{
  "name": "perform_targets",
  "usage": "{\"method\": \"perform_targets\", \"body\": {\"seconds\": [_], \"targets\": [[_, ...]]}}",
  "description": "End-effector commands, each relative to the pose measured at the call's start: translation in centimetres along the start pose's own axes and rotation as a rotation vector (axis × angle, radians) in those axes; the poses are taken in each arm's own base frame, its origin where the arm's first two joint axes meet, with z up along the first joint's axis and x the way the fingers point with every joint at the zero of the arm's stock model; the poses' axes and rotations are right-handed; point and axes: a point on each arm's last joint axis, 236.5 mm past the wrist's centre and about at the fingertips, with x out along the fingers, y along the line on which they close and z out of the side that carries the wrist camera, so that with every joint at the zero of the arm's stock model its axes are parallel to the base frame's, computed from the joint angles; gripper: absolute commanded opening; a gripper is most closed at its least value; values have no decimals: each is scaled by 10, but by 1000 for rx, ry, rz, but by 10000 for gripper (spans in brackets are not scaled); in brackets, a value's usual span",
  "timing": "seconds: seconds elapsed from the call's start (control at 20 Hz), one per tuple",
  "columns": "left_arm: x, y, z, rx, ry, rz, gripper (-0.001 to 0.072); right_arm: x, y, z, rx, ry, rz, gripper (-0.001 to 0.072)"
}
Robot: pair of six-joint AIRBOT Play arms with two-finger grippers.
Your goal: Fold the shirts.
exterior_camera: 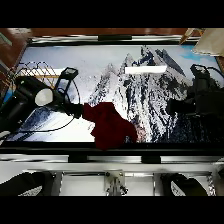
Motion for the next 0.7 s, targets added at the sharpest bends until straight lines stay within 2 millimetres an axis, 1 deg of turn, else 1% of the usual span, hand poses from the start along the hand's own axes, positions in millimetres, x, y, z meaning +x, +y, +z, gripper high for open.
{"method": "perform_targets", "body": {"seconds": [0.0,0.1,0.15,0.2,0.25,0.35,0.45,0.55,0.65], "targets": [[40,-3,-34,-138,112,-163,720,20,3,-12,29,136,142,665],[72,-38,-44,-231,114,-311,720,32,17,-17,29,196,210,666],[85,-55,-49,-273,116,-369,720,38,28,-19,36,218,262,666],[96,-66,-55,-288,120,-404,720,46,35,-23,39,245,300,666],[107,-75,-63,-292,133,-417,720,56,39,-32,50,286,328,666],[123,-84,-80,-276,174,-407,720,73,42,-52,75,368,354,666],[132,-93,-85,-255,187,-402,720,87,42,-71,95,427,359,666],[136,-105,-86,-231,180,-410,714,97,40,-89,113,467,355,666],[139,-118,-89,-217,183,-423,701,105,38,-101,130,492,351,666]]}}
